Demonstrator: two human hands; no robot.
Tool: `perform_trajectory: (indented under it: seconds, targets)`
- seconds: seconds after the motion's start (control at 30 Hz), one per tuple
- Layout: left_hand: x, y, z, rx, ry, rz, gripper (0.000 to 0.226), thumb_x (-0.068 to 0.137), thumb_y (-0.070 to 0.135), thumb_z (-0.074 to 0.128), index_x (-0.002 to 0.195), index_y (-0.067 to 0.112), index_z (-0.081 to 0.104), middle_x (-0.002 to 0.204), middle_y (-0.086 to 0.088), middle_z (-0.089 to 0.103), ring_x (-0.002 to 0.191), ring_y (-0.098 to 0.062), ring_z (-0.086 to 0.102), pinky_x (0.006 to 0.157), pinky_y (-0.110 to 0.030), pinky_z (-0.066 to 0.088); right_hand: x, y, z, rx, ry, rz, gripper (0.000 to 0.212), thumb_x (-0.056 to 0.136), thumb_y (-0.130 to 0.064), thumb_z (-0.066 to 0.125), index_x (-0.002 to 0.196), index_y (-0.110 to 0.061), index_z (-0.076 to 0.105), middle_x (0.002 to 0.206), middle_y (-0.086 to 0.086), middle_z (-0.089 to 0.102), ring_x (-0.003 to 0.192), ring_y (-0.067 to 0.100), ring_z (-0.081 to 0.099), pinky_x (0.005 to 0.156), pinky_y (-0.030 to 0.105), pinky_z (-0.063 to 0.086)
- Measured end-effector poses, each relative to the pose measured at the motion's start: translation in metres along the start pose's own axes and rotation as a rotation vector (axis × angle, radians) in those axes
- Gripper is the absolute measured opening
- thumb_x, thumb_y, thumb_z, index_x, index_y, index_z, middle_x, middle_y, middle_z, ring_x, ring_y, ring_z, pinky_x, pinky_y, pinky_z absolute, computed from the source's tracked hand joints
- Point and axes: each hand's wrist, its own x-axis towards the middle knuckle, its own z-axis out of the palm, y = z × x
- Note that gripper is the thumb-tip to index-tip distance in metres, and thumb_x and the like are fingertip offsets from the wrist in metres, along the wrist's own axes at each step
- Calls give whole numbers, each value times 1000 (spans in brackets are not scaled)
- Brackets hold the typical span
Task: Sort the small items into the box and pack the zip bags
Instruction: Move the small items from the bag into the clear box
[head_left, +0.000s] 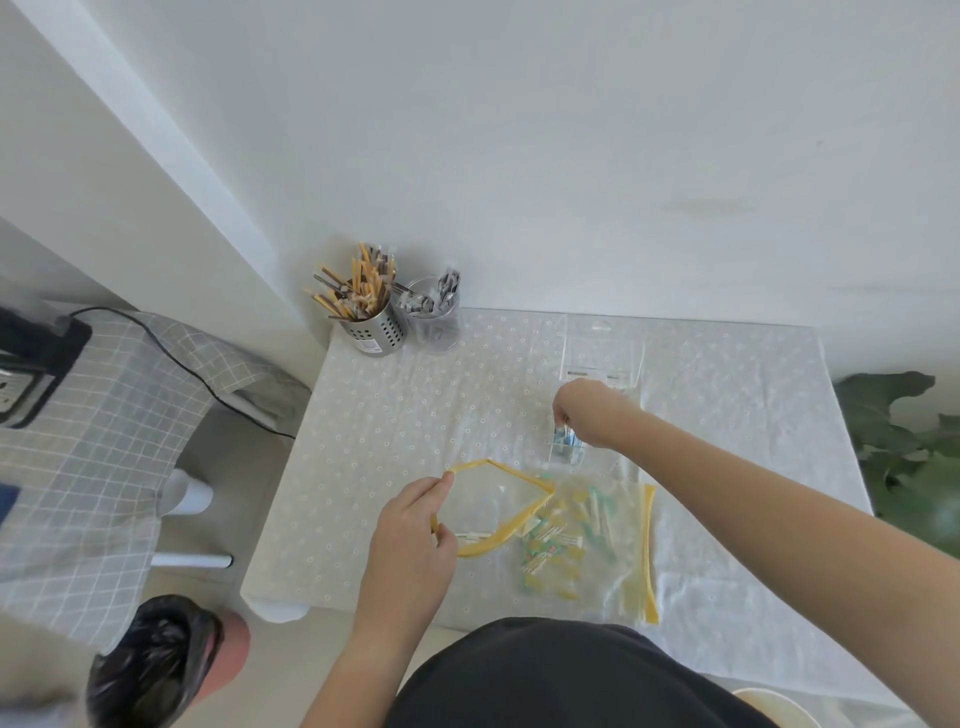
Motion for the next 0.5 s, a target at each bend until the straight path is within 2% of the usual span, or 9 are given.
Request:
perform_trajectory:
  seconds: [0.2, 0.33, 0.5]
  targets:
    - [-1, 0, 5, -8, -5, -7, 63, 91, -4, 59, 147, 24, 60, 136, 22, 55, 127, -9, 54, 103, -35, 54, 8, 5, 18, -27, -29, -41, 53, 87, 15, 51, 123, -18, 71, 120, 3, 65, 100, 25, 69, 76, 32, 56]
    - [1, 0, 6, -12, -4, -7, 62, 92, -3, 60, 148, 24, 60, 138, 19, 57, 128, -10, 54, 104, -35, 53, 12, 13, 32, 29, 33, -46, 47, 88, 13, 51, 110, -22, 74, 111, -1, 69, 90, 20, 68, 73, 31, 57]
    - [4, 2, 8, -21, -8, -2, 62, 91, -4, 60, 147, 23, 60, 139, 18, 57, 130, -8, 53, 104, -34, 54, 10, 17, 39, 75, 84, -33, 33, 92, -1, 57, 105, -26, 74, 108, -5, 71, 92, 21, 69, 74, 34, 58]
